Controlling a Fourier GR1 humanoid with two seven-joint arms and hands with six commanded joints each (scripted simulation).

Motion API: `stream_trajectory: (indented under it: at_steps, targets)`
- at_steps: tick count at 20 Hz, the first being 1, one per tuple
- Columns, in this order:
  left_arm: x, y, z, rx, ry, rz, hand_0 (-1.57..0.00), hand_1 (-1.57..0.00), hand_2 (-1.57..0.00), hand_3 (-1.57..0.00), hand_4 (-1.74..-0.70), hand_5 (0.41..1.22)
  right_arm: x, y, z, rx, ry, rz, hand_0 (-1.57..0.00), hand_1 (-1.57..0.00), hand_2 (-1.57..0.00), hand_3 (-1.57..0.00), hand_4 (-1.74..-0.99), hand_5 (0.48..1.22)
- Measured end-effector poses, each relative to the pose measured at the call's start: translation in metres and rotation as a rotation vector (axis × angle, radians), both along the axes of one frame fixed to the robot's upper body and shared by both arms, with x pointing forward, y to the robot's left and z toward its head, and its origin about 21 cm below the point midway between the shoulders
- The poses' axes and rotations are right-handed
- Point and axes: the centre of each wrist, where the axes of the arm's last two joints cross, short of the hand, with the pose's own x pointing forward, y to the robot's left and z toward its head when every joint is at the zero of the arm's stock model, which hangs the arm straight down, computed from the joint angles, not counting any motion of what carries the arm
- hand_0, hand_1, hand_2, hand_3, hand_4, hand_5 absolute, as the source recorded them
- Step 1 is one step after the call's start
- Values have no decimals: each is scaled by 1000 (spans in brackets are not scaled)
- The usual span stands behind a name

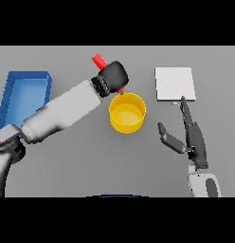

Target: Pick up the red beaker and tilt it to pour out 1 green nut into yellow bowl. Pick up the yellow bowl and place it on the metallic measuring scale.

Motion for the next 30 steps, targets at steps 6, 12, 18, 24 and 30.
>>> stream_trajectory:
  at_steps: [6,12,18,24,30]
  targets:
    - [-5,-14,-8,208,-113,-144,-1571,-1571,-1571,-1571,-1735,1221,-1,-5,2,11,8,-11,1,1,1,1,-1165,626]
    - [-7,-37,-2,343,-193,-238,-1571,-1571,-1571,-1571,-1727,1221,1,-2,2,-14,5,-11,1,1,1,1,-1160,635]
    - [-5,-46,12,434,-252,-297,-1571,-1571,-1571,-1571,-1721,1221,1,-2,4,2,-7,-25,1,1,1,1,-1153,636]
    - [29,-36,105,397,-402,-191,-1571,-1571,-1571,-1179,-1731,1221,-2,2,1,-9,-34,9,1,1,1,1,-1160,660]
    - [61,21,205,-78,-436,162,-1571,-1571,-1571,-1468,-1734,1221,5,2,2,-9,-13,4,1,1,1,1,-1146,641]
